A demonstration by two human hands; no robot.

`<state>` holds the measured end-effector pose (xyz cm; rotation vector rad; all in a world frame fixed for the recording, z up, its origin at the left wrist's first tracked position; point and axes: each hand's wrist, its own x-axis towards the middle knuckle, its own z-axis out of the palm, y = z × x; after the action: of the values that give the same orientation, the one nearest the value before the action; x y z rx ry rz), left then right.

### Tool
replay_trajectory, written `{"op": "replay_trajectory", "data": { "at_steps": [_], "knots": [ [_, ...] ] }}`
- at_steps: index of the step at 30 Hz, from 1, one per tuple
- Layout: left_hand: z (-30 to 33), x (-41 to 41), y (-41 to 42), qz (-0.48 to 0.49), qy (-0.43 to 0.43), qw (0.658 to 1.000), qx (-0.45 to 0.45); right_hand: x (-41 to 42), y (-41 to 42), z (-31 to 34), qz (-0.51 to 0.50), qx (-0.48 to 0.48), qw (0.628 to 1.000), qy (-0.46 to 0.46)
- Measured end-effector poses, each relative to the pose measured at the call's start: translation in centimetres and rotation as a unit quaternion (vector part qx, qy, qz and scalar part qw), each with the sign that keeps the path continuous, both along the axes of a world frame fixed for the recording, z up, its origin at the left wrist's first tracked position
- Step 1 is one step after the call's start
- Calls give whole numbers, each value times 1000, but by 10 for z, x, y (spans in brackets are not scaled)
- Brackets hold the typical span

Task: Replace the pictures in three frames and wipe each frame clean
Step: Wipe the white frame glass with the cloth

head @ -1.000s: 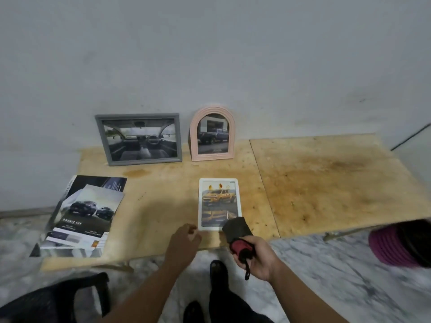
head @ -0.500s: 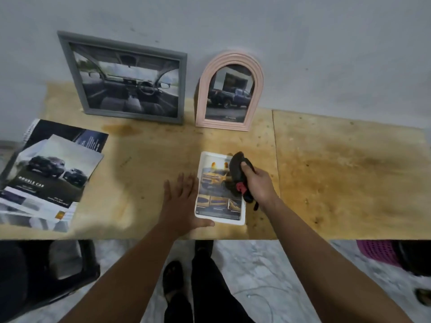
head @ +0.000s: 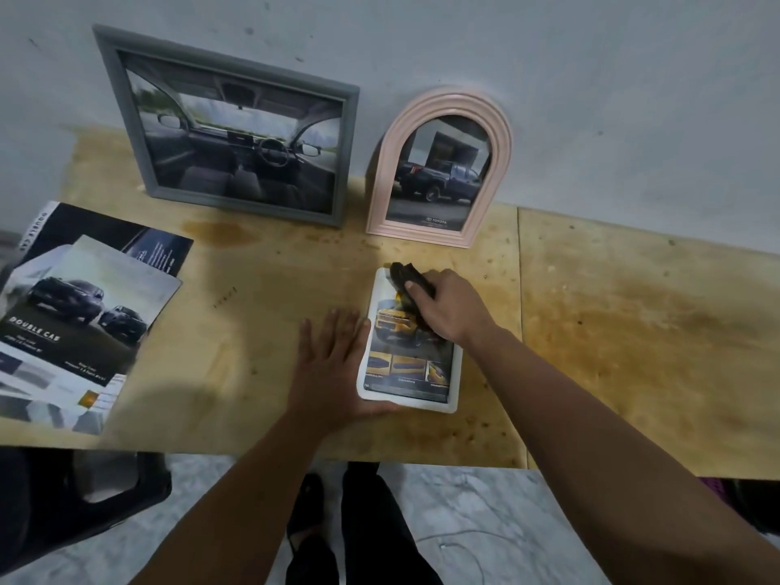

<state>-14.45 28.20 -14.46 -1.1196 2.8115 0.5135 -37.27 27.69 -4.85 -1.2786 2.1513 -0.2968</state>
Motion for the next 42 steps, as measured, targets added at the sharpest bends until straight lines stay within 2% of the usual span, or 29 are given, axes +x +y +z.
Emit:
{"op": "replay_trajectory", "data": {
  "at_steps": [3, 9, 22, 25, 28, 31, 33, 35, 38, 40, 42],
  "knots": [
    [-1, 1, 0, 0, 3, 1000, -9, 4, -4, -16, 67, 24, 995, 76],
    [-3, 0, 0, 5, 1, 1000, -7, 13, -9, -33, 102, 20, 988, 119],
    [-7, 1, 3, 8, 29, 999, -28, 38, 64, -56, 213, -46, 970, 105],
    [-9, 1, 4, 13, 49, 998, -26, 49, 89, -53, 236, -40, 968, 80],
    [-11, 2, 4, 14, 60, 998, -32, 51, 100, -46, 229, -10, 973, 0],
    [-9, 1, 4, 17, 68, 997, -34, 38, 86, -30, 125, -13, 985, -120],
    [-7, 1, 4, 15, 62, 997, -35, 25, 70, -21, 42, -56, 988, -135],
    [-6, 2, 4, 14, 58, 998, -37, 12, 51, -24, 38, -100, 994, -34],
    [-6, 2, 5, 13, 48, 998, -37, 7, 35, -47, 123, -75, 977, 155],
    [-7, 1, 4, 14, 50, 998, -35, 17, 37, -61, 163, -62, 962, 210],
    [-8, 1, 4, 13, 50, 998, -33, 24, 44, -68, 178, -73, 959, 210]
  ]
}}
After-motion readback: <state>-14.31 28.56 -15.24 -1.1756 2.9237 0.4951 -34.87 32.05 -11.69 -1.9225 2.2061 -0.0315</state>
